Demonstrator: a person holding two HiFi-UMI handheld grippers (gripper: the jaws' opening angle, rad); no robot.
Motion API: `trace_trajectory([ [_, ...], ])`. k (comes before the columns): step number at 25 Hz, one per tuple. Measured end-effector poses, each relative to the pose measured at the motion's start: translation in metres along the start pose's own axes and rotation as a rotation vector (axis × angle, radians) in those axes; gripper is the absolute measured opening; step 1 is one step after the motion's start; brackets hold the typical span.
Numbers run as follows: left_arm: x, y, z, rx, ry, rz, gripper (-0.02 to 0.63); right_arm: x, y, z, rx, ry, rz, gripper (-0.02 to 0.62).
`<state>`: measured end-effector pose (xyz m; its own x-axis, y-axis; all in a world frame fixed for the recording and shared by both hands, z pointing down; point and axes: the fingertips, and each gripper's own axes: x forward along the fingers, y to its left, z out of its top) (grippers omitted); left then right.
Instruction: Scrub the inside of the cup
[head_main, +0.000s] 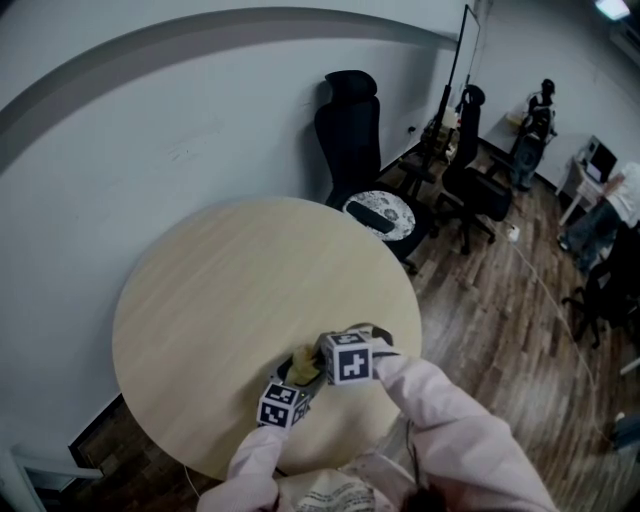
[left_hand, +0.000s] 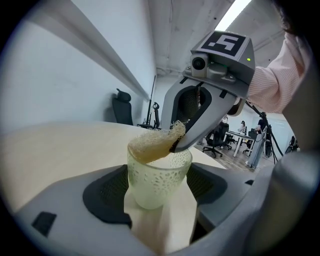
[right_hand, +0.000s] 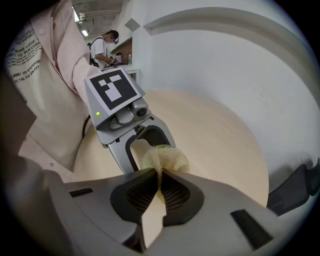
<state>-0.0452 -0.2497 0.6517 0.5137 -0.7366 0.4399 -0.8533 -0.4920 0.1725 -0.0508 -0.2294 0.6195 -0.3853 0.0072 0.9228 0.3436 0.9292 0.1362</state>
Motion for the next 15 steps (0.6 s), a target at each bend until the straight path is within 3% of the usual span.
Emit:
trace_trajectory([
  [7,0.000,0.002,0.000,0.011,-0.005,0.009,0.364,0.002,-0.002,-0.001,0.018,0.054,0.034,0.026],
  [15,-0.001,0.002,-0.001,-0.001,0.002,0.001,0.364,0.005,-0.008,0.010,0.067,0.039,0.069,0.026],
])
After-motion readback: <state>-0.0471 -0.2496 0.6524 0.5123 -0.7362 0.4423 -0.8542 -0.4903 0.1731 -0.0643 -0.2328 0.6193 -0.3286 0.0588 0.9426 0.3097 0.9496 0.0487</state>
